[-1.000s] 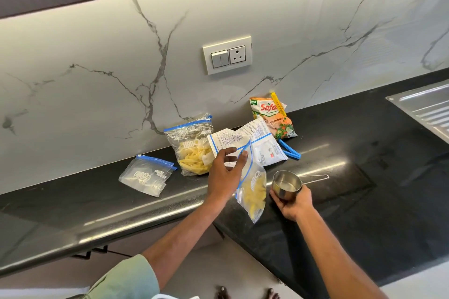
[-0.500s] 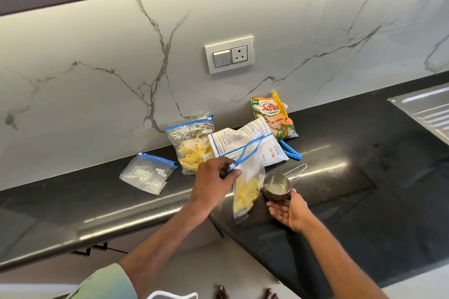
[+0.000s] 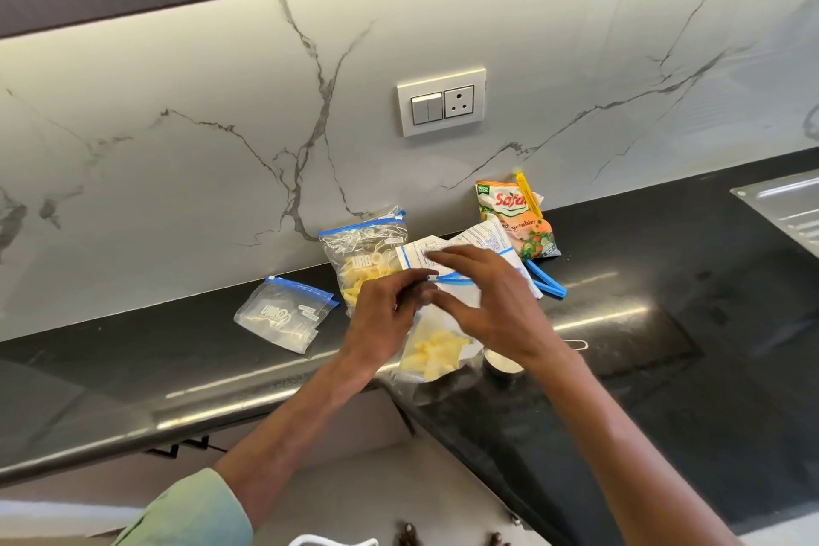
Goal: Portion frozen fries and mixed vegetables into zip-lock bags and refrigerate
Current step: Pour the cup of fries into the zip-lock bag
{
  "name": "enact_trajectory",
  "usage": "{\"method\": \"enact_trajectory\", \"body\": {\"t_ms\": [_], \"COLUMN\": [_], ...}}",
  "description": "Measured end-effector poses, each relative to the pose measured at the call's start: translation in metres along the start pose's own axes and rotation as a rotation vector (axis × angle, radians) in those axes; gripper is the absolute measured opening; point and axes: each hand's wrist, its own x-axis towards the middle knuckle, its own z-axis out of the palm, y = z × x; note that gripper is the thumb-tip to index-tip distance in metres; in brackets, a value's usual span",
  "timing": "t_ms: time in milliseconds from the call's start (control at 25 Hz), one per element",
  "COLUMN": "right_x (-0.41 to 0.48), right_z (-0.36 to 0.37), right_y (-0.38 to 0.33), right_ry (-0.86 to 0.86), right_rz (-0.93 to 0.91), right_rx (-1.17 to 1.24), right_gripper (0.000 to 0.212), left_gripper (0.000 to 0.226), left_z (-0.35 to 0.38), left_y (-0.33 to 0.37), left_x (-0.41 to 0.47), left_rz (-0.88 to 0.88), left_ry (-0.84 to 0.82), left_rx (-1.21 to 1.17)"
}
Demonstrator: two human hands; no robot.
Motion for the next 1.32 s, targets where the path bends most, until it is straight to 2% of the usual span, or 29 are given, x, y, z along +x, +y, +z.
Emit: {"method": "enact_trajectory", "body": {"t_ms": [40,120,320,560,720,960,1080,1200,1320], "right_x": [0.012,0.029,0.051,0.061,0.069,0.079,0.085,0.104,0.124], "right_z": [0.009,0.023,0.036,0.039,0.047,0.04,0.051,0.073,0.093], "right_y": [-0.005,-0.009,-0.005,0.002,0.0,0.06,0.057,0.047,0.057], "right_ry": [-0.006,0.014,0.015,-0.118,-0.218,-0.251,-0.266,-0.236,-0.192], "right_rz": [-0.124,-0.203,-0.127,-0.076,-0.089,0.009,0.012,0.042,0.12], "right_rx": [-0.036,0.006,0.195,0.323,0.332,0.195,0.191,0.218,0.23], "right_gripper": [0.037,0.026,0.021,0.013,0.01,0.006,0.007,0.011,0.014], "left_gripper": [0.023,0.022,0.019,0.011,0.01,0.01,0.01,0.012,0.018], "left_z": [-0.003,-0.009,-0.015,-0.029,-0.038,-0.08,-0.094,-0.097,-0.098], "left_y": [0.002,0.009,0.006,-0.009,-0.014,-0.048,-0.069,-0.098,-0.122], "left_x": [0.001,0.002,0.004,0.008,0.01,0.009,0.006,0.008,0.015], "left_rz": [0.037,0.043,-0.039,-0.099,-0.061,-0.117,-0.153,-0.282,-0.408], "left_ry": [0.014,0.079,0.257,0.295,0.323,0.534,0.603,0.572,0.413], "left_rx": [0.027,0.046,-0.028,-0.059,-0.053,-0.063,-0.066,-0.088,-0.059]}}
